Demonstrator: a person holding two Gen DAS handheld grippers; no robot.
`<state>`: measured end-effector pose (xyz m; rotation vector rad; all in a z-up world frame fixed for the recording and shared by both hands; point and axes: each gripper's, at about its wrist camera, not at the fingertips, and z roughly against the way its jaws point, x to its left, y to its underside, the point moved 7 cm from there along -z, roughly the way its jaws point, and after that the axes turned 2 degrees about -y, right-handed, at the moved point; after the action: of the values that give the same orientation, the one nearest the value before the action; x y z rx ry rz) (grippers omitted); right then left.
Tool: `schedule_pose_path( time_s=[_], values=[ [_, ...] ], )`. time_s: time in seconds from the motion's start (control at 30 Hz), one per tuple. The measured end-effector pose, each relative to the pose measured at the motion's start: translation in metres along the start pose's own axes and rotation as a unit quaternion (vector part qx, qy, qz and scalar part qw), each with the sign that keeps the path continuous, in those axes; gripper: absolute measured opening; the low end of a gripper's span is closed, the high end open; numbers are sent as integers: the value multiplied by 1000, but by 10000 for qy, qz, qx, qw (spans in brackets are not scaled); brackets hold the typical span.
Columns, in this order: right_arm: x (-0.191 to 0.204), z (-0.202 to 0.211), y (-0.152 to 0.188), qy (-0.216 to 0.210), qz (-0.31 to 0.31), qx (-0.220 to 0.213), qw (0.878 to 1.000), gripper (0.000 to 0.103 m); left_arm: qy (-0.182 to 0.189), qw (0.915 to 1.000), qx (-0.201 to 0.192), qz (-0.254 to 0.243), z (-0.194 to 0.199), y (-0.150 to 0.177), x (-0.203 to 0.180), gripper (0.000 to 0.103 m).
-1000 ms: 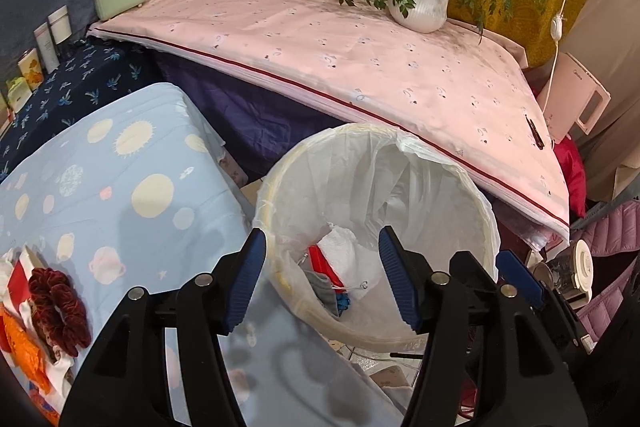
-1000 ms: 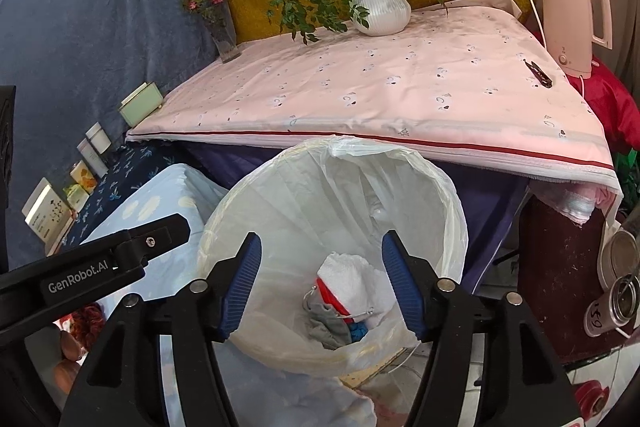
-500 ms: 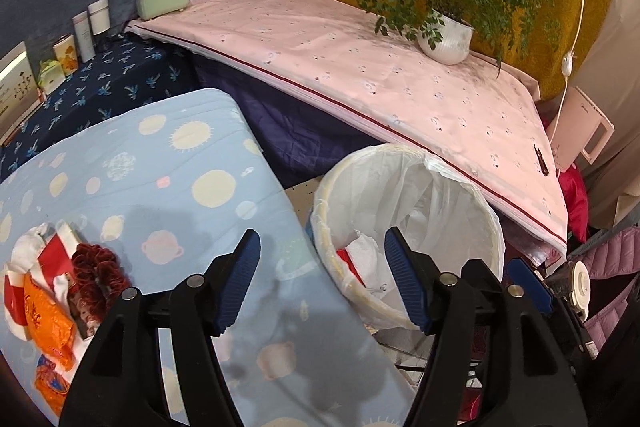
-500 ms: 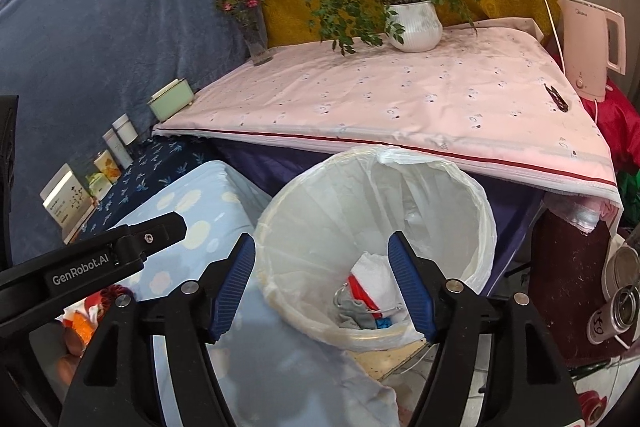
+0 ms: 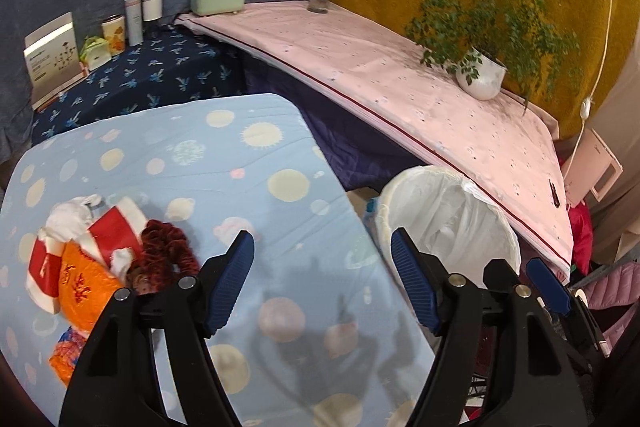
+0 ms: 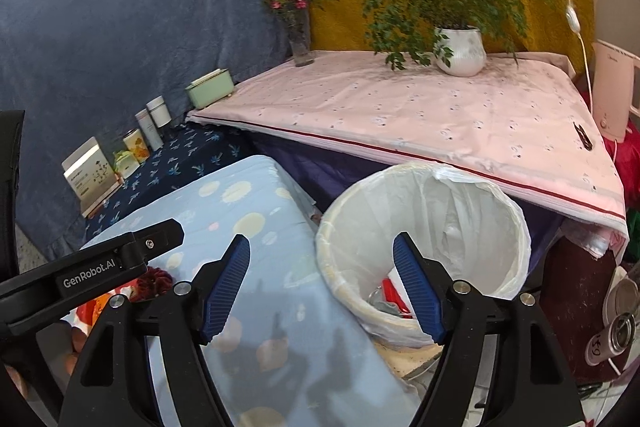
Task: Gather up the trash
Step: 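Move both open tools from the bin back over the trash pile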
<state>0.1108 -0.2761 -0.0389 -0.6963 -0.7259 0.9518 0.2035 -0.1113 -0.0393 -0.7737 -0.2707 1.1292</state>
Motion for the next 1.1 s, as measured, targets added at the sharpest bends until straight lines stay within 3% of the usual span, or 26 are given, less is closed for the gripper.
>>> schedule_pose_path(
  time_s=[0.57,0.7,1.1],
  values=[
    [101,7,18,-418,810,99,9958,76,-671,9939,-344,808,48,17,118,75],
    [127,6,27,-498,981,154,9938,76,-830,9906,-416,1009,59,25,146,81],
    [185,-3,60,-789,1315,485,9870,76,-1340,9818,-347,1303,77,52,217,82]
  ],
)
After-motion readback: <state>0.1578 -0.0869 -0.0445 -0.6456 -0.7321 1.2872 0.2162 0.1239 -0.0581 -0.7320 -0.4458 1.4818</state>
